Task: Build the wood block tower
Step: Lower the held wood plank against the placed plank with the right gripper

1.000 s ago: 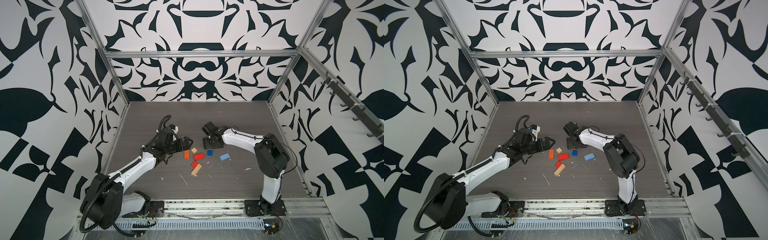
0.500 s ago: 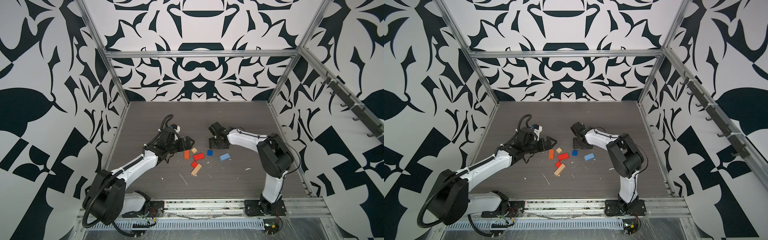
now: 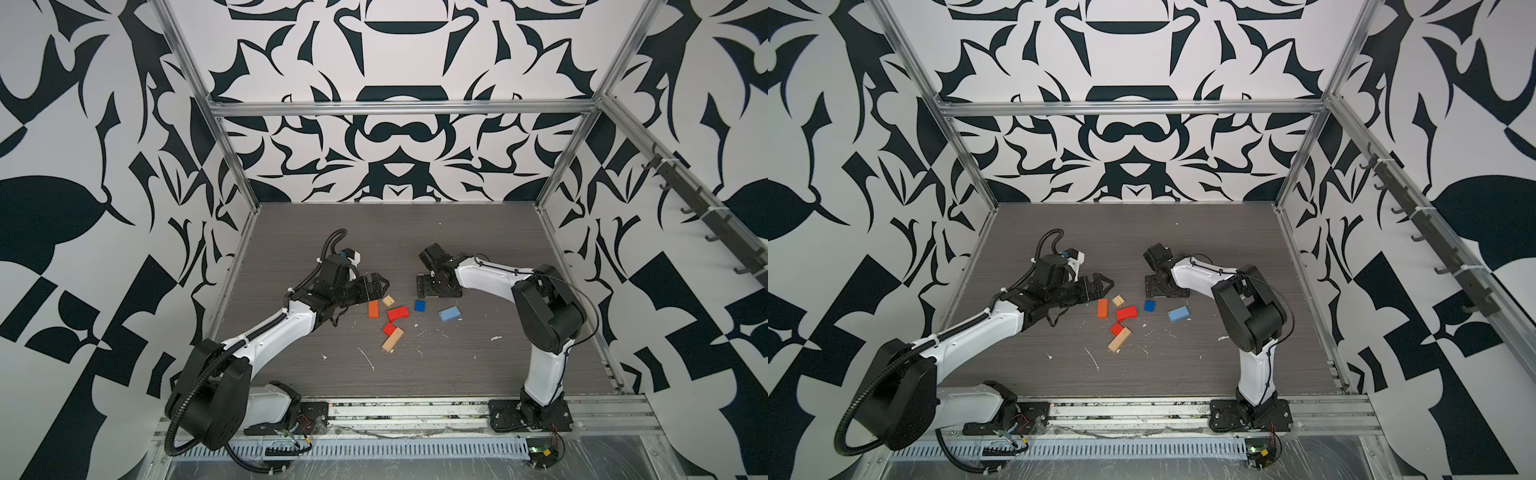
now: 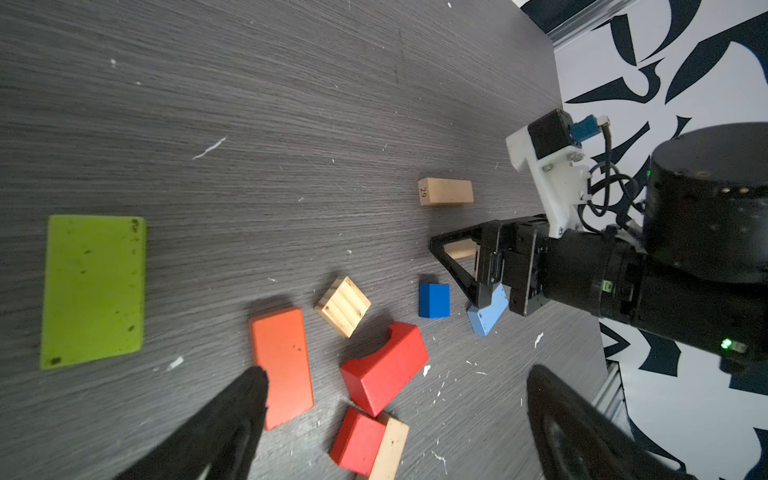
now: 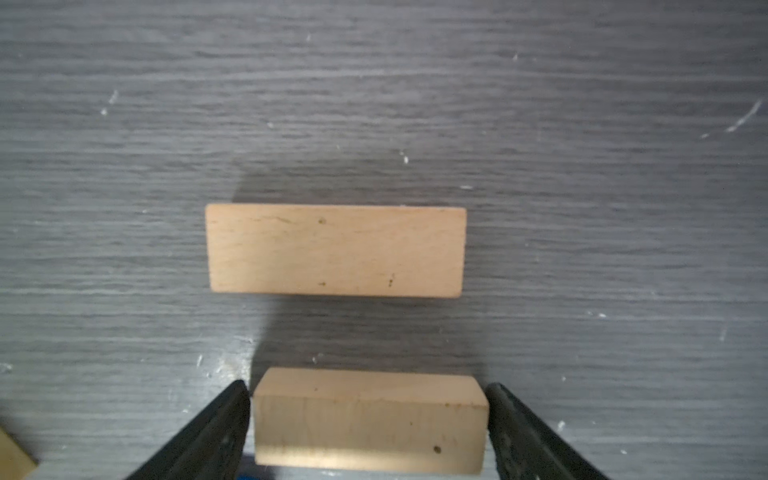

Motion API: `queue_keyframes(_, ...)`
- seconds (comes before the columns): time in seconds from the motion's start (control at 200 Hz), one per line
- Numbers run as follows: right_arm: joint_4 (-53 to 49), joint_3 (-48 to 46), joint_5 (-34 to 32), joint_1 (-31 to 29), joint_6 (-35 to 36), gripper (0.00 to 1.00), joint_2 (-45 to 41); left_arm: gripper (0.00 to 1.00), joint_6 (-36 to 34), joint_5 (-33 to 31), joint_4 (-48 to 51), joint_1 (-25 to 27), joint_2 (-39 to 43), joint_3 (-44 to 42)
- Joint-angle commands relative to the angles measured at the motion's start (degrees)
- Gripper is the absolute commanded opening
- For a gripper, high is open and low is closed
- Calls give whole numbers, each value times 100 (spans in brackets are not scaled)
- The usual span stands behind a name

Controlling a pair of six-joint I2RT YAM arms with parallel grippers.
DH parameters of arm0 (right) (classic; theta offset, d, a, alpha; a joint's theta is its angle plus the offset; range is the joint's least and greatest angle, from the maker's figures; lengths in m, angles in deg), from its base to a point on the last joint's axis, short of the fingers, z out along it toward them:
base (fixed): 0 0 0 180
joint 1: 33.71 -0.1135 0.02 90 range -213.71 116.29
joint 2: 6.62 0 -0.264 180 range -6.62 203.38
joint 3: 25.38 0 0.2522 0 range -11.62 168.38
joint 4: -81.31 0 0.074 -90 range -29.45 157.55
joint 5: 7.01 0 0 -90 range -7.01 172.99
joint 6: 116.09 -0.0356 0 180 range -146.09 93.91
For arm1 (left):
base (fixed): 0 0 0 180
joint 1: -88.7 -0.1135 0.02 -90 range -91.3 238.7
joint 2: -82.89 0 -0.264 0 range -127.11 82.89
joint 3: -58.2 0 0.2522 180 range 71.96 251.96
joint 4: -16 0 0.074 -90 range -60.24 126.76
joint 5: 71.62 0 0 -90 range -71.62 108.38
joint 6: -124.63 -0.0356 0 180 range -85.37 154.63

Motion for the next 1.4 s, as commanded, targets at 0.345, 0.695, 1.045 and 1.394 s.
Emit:
queue_keyframes(0.345, -155, -162, -7, -27, -115, 91, -240, 100, -2, -37, -78, 37, 20, 81)
queue_keyframes(0.695, -95, -53, 2, -50, -132, 75, -176, 99, 12, -68, -59, 46, 109, 41)
queue_keyframes(1.045, -203, 344, 3, -54, -5, 75, 106, 100, 4, -113, 19, 46, 109, 26)
queue_keyframes(1.394, -292, 619, -81, -56, 35, 75, 290, 99, -24, -113, 53, 46, 250, 64)
